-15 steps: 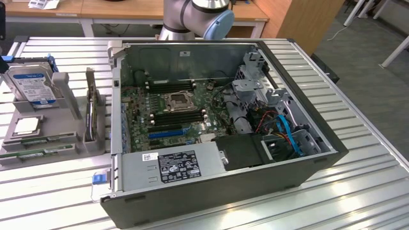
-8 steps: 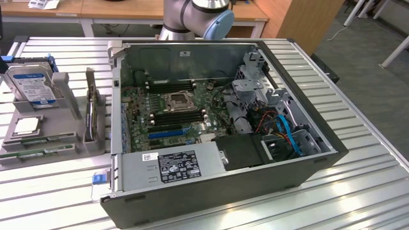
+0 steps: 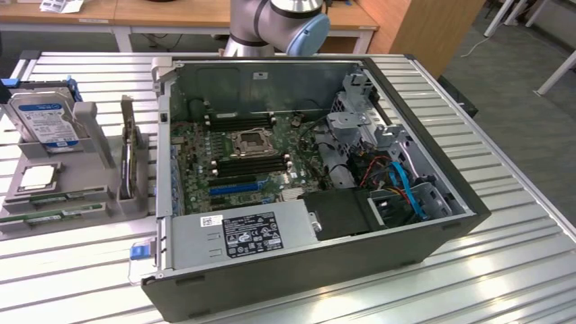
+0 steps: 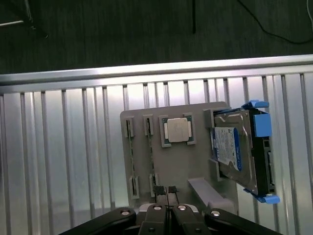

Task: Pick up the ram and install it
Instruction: 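Pick up the ram and move it above insertion slot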

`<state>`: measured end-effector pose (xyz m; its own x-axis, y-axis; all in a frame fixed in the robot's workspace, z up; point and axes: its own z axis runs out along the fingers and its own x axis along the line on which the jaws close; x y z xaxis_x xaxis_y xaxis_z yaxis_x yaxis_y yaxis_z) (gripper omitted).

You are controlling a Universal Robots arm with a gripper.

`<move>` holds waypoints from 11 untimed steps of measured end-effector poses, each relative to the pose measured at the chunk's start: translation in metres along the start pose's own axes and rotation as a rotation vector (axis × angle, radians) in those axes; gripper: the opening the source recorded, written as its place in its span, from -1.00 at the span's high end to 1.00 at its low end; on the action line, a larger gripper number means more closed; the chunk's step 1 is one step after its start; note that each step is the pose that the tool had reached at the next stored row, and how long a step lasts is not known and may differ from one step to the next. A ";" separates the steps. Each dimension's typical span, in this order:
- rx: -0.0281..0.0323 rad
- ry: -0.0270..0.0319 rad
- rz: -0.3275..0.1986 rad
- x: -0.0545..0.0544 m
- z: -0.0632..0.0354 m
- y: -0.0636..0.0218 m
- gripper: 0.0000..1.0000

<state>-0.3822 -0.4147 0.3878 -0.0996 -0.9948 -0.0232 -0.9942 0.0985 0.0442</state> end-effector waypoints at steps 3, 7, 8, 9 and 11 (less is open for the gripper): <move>-0.0001 0.0003 -0.007 0.000 0.0000 0.0000 0.80; -0.0009 0.0017 -0.039 0.000 0.0000 0.0000 0.80; -0.0011 0.0020 -0.046 0.000 0.0000 0.0000 0.80; -0.0012 0.0024 -0.053 0.000 0.0000 0.0000 0.80; -0.0014 0.0027 -0.060 0.000 0.0000 0.0000 0.80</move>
<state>-0.3822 -0.4147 0.3878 -0.0392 -0.9990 -0.0232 -0.9983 0.0381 0.0442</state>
